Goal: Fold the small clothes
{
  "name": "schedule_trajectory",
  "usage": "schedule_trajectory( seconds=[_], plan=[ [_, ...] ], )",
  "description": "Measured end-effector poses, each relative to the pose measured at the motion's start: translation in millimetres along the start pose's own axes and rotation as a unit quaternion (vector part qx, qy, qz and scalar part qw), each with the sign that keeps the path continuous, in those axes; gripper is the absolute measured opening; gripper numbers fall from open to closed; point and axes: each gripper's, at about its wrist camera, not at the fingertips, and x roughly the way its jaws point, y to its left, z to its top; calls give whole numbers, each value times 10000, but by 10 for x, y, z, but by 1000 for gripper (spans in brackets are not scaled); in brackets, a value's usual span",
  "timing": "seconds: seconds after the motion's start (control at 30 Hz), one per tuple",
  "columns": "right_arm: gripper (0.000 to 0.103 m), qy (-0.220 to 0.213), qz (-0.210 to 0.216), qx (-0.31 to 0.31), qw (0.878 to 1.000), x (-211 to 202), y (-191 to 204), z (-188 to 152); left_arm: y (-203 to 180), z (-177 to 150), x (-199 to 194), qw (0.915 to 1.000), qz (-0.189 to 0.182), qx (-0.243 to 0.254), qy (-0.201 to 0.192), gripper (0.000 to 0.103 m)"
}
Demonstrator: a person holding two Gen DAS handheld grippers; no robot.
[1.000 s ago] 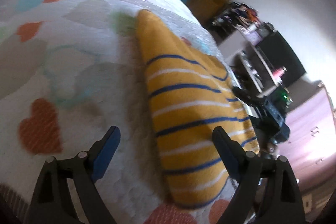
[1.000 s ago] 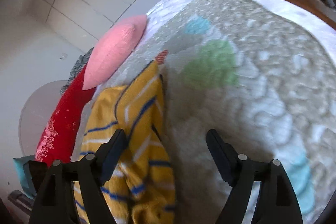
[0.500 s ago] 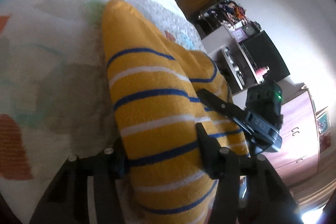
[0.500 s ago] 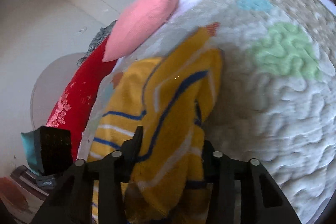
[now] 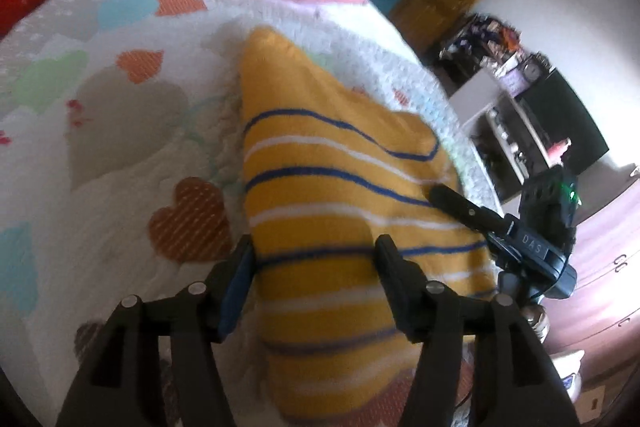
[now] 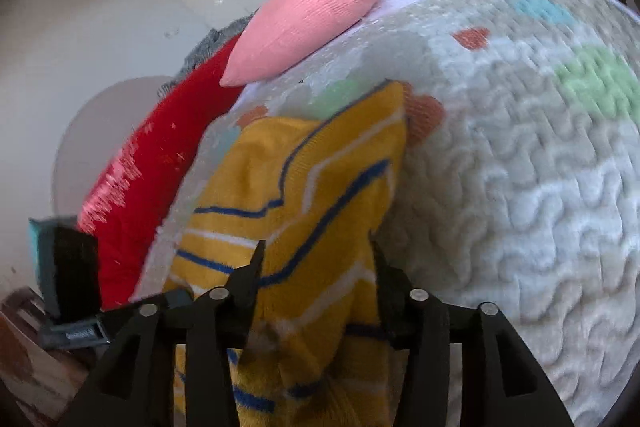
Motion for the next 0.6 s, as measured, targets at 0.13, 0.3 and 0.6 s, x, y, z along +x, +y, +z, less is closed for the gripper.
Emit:
schedule_trajectory(
  seconds=[0.13, 0.3, 0.6],
  plan=[
    [59, -399, 138, 39, 9991, -409, 8, -157, -148, -223, -453, 9982, 95, 194, -565, 71],
    [64, -923, 343, 232, 9949, -868, -59, -430, -406, -519, -891, 9899, 462, 594, -1199, 83],
    [75, -1217, 773, 959, 9849, -1219, -558, -908, -618, -1034, -1306, 9738, 1117, 843, -1792, 90]
  ],
)
